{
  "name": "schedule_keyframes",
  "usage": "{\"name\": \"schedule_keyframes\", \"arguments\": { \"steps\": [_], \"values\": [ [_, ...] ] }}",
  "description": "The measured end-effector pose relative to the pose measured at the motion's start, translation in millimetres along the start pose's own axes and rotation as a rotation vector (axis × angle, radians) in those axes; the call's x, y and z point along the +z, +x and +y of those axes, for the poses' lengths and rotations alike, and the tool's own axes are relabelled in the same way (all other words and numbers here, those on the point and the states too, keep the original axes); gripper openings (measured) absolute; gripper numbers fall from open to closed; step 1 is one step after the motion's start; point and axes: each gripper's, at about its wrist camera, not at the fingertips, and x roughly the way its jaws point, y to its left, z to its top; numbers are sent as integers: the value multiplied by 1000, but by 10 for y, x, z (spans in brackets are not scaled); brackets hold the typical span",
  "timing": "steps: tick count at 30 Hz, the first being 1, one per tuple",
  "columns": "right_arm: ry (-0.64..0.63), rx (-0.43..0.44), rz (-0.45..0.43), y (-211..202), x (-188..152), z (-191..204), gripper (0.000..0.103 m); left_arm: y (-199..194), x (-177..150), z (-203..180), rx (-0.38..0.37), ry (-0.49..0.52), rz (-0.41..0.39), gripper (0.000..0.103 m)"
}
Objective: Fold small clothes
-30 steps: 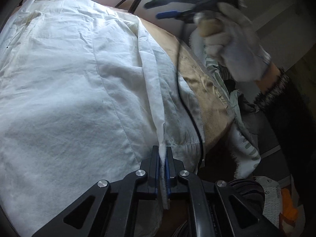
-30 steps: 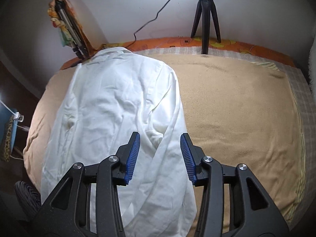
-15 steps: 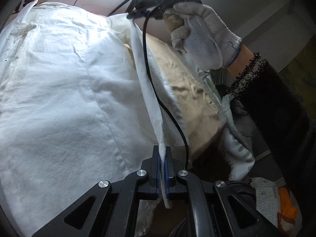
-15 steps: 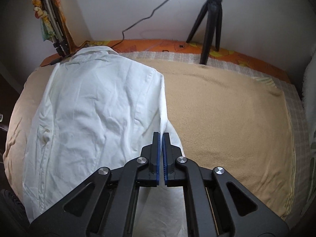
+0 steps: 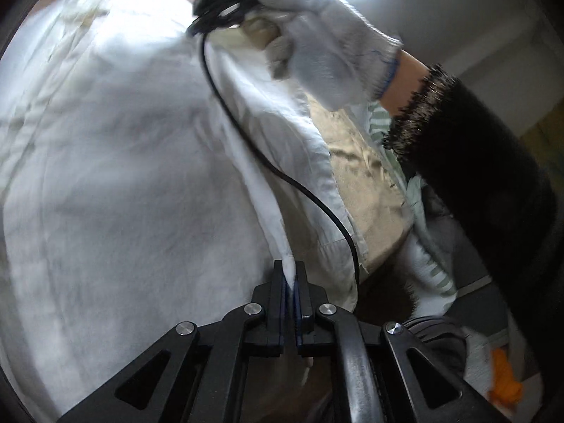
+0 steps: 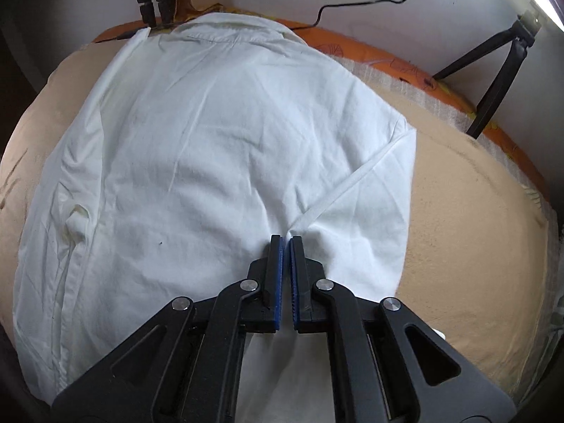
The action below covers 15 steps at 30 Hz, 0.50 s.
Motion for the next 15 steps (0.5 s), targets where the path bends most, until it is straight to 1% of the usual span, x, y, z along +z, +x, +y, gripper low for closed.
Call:
{"name": "schedule_keyframes", "arguments": {
  "steps": [1,2,3,4,5,6,10,12,15],
  "values": [
    [24,21,-3,-38,-14,-44,4,2,2,-26,-1,5,0,1],
    [51,43,-8,-103,-33,-97,6,-1,3,-46,-2,10,3,4],
    [72,58,-24,-207,-66,-152,11,-5,2,-57,2,18,6,9],
    [84,61,-48,-326,-106,-196,13,-24,-2,-79,8,25,5,13],
    [94,63,-75,-468,-160,-253,17,-50,-10,-100,14,30,-1,21],
    [112,74,-104,-652,-226,-318,20,-89,-27,-101,21,40,-8,26],
    [176,119,-206,-1307,-605,-555,20,-262,-85,-172,65,84,-47,27],
    [213,144,-253,-1634,-880,-666,20,-369,-108,-171,80,95,-65,27],
    [243,152,-306,-2016,-1352,-755,20,-460,-100,-223,123,137,-96,27]
  ]
}}
